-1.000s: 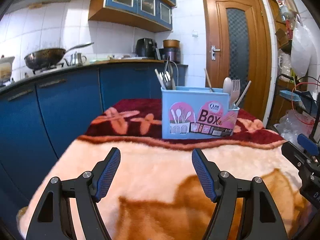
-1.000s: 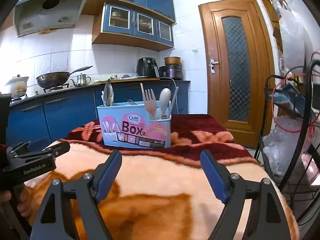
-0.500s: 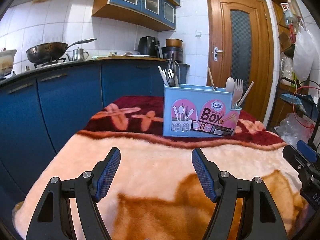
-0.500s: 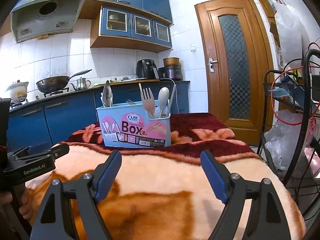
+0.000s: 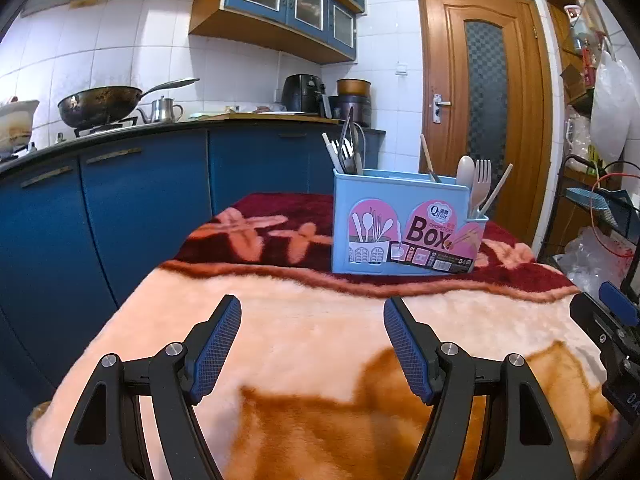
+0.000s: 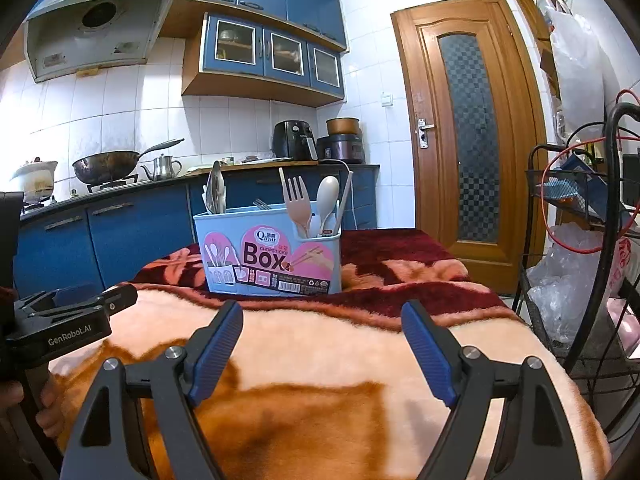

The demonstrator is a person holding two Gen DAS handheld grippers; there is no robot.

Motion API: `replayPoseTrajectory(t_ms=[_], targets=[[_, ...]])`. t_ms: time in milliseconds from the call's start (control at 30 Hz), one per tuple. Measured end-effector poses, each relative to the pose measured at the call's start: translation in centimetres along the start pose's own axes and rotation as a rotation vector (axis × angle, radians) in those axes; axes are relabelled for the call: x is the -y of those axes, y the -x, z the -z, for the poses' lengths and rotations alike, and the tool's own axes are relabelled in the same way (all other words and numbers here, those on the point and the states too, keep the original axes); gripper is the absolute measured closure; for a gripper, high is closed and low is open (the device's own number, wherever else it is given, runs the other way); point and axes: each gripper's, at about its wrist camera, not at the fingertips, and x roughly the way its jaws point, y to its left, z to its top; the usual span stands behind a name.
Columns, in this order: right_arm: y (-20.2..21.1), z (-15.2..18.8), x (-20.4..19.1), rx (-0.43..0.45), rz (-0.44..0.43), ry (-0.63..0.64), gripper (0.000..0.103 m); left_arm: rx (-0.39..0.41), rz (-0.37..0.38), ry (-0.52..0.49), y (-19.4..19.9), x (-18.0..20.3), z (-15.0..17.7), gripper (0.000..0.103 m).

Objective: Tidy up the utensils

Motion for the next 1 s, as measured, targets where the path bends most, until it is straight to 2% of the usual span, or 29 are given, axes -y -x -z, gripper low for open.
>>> replayPoseTrajectory(t_ms=[1000], targets=[[0.05, 0.00, -0.04, 0.002, 0.001, 0.004, 0.019, 0.011, -0.006, -0.015, 0.16, 0.06, 0.01, 0.028]])
